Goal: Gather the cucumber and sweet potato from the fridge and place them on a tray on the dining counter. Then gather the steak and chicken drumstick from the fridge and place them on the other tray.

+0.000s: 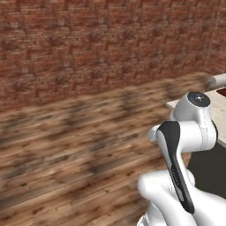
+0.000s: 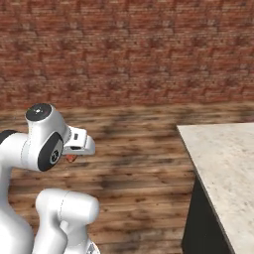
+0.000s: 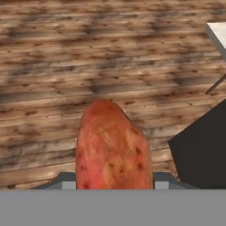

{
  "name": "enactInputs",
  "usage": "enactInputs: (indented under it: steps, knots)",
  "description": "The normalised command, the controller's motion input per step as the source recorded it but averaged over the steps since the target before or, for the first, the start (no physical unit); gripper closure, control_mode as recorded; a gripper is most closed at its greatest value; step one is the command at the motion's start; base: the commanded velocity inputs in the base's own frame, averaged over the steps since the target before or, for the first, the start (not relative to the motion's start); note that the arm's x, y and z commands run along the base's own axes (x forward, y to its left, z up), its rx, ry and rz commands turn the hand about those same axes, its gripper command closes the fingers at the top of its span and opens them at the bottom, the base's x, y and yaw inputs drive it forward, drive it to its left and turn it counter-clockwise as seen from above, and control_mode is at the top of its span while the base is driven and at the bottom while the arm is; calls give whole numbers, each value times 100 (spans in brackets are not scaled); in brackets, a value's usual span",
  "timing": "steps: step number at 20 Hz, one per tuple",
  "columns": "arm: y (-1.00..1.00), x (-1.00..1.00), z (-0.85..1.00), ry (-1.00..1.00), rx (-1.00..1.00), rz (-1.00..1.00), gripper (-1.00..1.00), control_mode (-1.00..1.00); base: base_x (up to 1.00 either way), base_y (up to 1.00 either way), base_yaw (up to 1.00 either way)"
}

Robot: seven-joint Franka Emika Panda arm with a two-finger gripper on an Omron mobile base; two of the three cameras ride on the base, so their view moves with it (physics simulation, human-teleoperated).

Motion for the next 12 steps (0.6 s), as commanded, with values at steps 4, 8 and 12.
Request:
enactInputs:
  steps: [4,8,12]
  knots:
    - [0,0,0,0,0,0,100,100,72,23,-28]
    - [0,0,0,0,0,0,100,100,66,26,-28]
    - [0,0,0,0,0,0,100,100,65,30,-28]
